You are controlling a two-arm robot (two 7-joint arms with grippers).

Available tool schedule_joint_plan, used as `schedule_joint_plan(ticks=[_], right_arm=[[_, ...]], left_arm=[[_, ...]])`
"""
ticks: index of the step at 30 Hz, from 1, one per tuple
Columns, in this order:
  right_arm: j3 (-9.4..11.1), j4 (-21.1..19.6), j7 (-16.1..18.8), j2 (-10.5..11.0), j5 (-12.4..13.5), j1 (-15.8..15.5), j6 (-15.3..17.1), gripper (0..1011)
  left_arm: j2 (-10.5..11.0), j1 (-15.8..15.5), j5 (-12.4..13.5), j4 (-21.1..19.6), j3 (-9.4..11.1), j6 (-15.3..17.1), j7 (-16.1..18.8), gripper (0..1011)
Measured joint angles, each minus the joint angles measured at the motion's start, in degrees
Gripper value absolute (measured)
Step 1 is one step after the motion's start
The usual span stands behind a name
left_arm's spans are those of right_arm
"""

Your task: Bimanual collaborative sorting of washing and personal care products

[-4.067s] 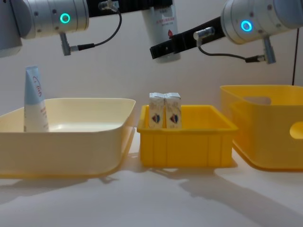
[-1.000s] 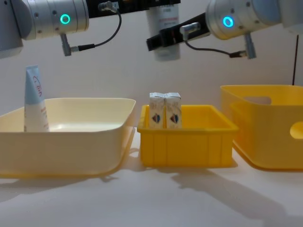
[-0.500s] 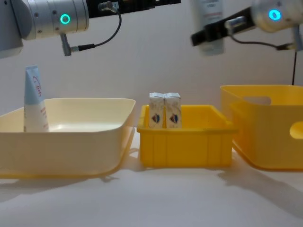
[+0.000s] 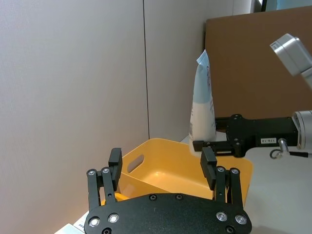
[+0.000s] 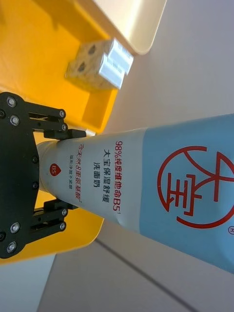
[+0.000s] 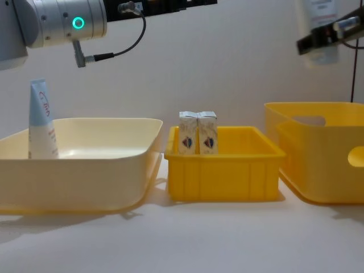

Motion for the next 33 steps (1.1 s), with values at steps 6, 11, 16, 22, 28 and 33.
schedule_joint_plan(ticks=[6,11,16,22,28,33], right_arm=[[1.98,1.26,-2.60,-0.47,-0.90,0.48,1.89,666],[4.10,4.23,-5.75,-1.39,-2.12,1.97,3.68,666],[5.49,7.08,-7.81,-2.04,-2.89,3.39,4.62,666],[6.73,9.88,-9.81,-2.59,-3.69,4.77,5.50,666],[7.45,11.44,-10.84,-2.87,-4.13,5.57,5.90,666],[7.91,12.41,-11.53,-3.07,-4.41,6.07,6.18,666]], left_arm=[[0.00,0.00,0.00,0.00,0.00,0.00,0.00,1000],[0.00,0.00,0.00,0.00,0.00,0.00,0.00,1000],[0.00,0.00,0.00,0.00,0.00,0.00,0.00,1000],[0.01,0.00,0.00,0.00,0.00,0.00,0.00,1000],[0.00,0.00,0.00,0.00,0.00,0.00,0.00,1000],[0.01,0.00,0.00,0.00,0.00,0.00,0.00,1000]])
